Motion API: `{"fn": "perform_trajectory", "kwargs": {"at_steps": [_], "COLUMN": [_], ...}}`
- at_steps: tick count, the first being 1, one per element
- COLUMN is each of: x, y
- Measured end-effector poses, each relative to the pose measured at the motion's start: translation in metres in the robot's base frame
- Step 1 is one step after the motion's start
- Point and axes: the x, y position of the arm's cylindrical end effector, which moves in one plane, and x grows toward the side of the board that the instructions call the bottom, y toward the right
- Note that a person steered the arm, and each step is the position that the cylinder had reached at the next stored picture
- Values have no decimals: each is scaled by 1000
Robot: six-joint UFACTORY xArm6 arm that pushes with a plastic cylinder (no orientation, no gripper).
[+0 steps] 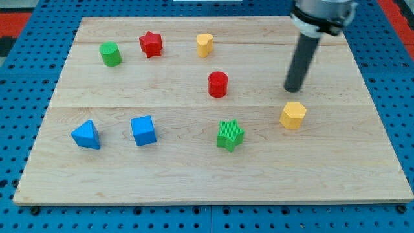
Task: Push the yellow hexagon parallel to the right of the red circle
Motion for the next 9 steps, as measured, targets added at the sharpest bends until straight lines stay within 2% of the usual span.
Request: {"fn": "perform_trajectory", "kwargs": {"at_steps": [2,3,4,5,6,7,8,9], "x": [76,118,130,160,153,127,81,108], "y": [95,177,203,187,114,57,32,24]}}
